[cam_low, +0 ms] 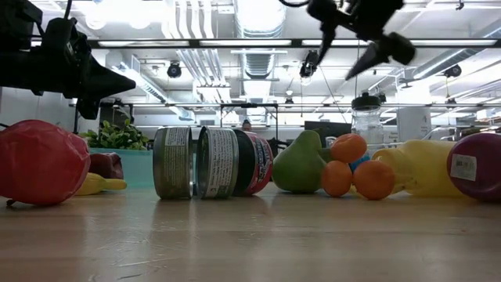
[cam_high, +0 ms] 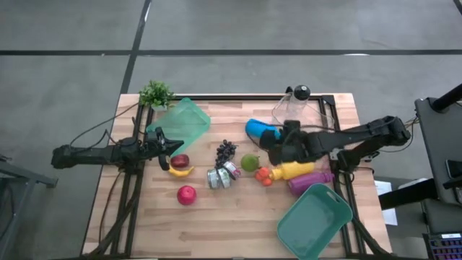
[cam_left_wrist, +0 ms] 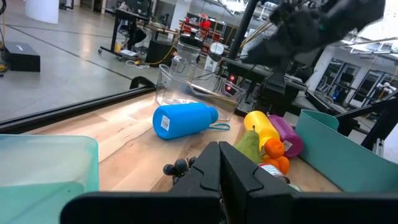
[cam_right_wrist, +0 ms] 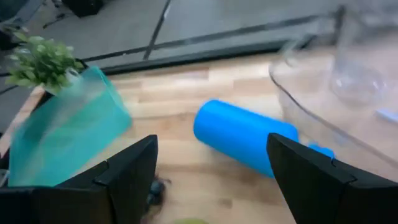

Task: Pick & Place Food Item
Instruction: Put the blue water bottle into the transparent bin

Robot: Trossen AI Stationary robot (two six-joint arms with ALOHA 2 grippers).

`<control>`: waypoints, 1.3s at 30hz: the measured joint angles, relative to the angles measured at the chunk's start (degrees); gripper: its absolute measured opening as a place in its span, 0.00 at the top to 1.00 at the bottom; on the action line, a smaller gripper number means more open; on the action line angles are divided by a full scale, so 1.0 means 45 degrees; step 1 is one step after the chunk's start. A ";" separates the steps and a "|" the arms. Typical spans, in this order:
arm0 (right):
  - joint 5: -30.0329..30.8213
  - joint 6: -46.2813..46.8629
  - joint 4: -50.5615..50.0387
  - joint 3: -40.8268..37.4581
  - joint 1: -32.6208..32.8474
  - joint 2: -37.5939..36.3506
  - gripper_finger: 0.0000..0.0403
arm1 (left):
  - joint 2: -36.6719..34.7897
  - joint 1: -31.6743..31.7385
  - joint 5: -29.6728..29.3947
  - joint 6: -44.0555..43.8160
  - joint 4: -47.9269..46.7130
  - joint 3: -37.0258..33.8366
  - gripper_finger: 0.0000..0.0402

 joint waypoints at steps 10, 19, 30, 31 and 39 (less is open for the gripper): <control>-0.5242 -0.6666 0.2719 0.0622 -0.3411 0.1343 0.26 | 0.0000 0.0002 0.0000 0.0000 0.0001 -0.0001 1.00; -0.7493 -1.0072 0.1128 0.2169 -0.4469 0.3547 0.26 | 0.0000 0.0003 0.0000 -0.0001 0.0002 0.0000 1.00; -0.7946 -1.2039 -0.0621 0.3564 -0.5075 0.4982 0.26 | 0.0000 0.0005 0.0005 0.0000 -0.0001 0.0003 1.00; -0.8213 -1.2106 -0.0615 0.3544 -0.5187 0.5011 0.26 | 0.0000 0.0001 0.0005 0.0000 -0.0001 0.0002 1.00; -0.8949 -1.3118 -0.0578 0.3424 -0.5752 0.5016 0.26 | 0.0000 0.0005 0.0005 0.0000 0.0000 -0.0001 1.00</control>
